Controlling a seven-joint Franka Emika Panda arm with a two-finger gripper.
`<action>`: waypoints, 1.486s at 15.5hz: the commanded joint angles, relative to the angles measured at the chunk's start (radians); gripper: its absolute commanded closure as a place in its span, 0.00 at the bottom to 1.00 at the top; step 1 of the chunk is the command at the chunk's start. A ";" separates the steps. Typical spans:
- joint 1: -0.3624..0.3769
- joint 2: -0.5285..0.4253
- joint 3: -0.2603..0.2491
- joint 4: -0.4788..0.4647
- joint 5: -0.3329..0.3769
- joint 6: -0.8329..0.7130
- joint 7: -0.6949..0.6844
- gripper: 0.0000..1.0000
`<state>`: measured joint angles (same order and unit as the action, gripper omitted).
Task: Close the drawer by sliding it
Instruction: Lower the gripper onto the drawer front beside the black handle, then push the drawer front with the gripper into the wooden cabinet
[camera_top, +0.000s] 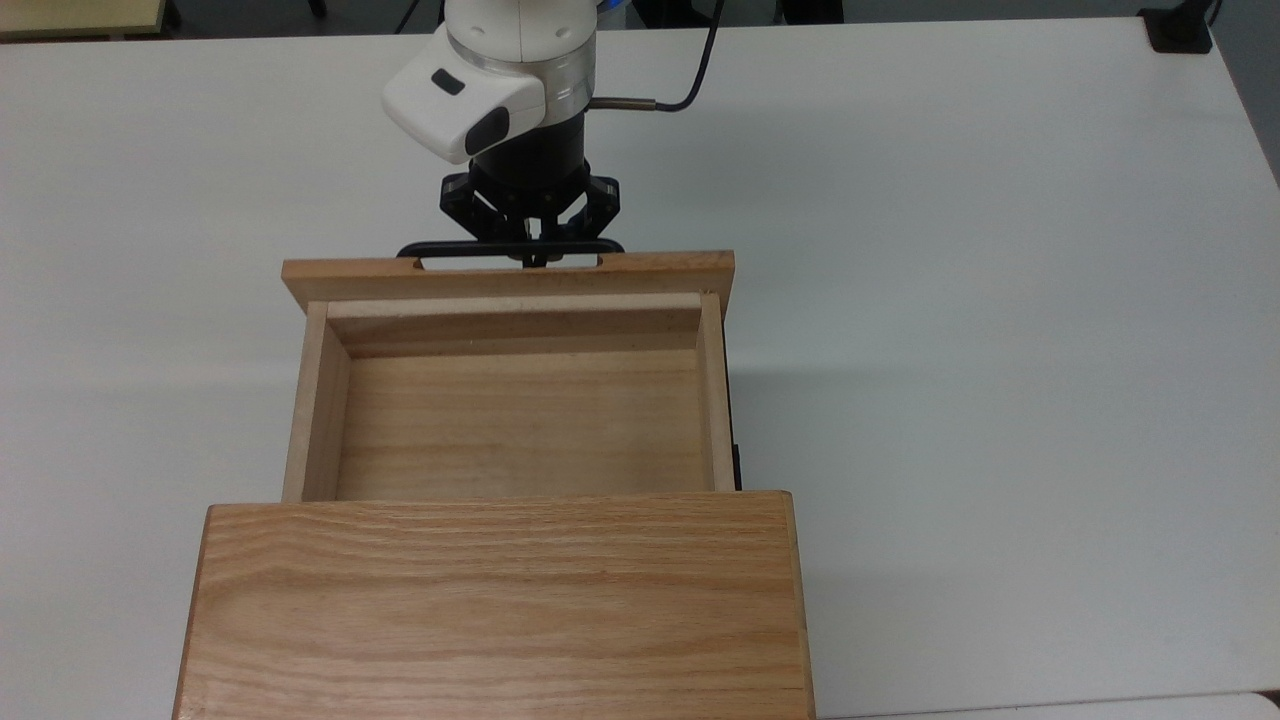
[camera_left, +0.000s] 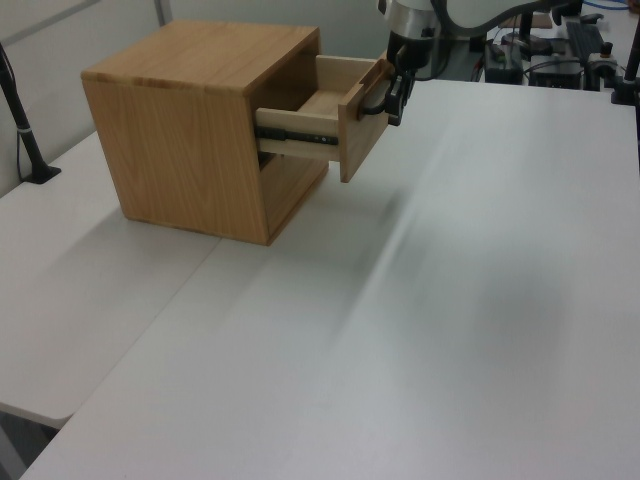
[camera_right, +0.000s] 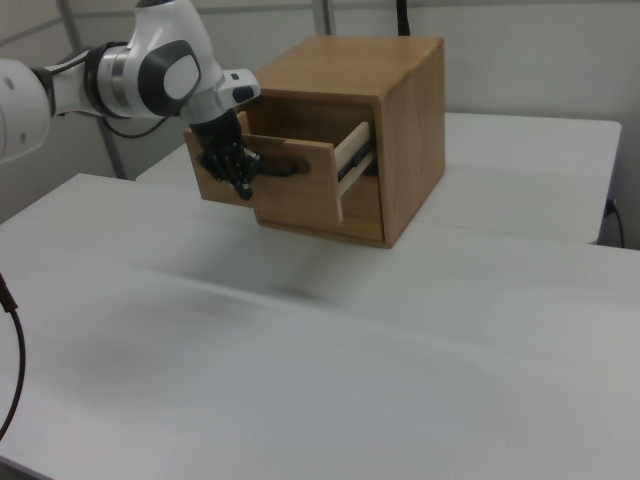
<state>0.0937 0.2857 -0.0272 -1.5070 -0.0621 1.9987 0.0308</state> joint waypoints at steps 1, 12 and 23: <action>-0.009 0.095 -0.007 0.122 0.013 0.038 0.001 1.00; -0.026 0.219 -0.013 0.126 0.007 0.655 0.098 1.00; -0.037 0.182 -0.016 0.029 -0.010 0.807 0.083 1.00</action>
<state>0.0543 0.5233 -0.0319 -1.4275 -0.0622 2.8007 0.1128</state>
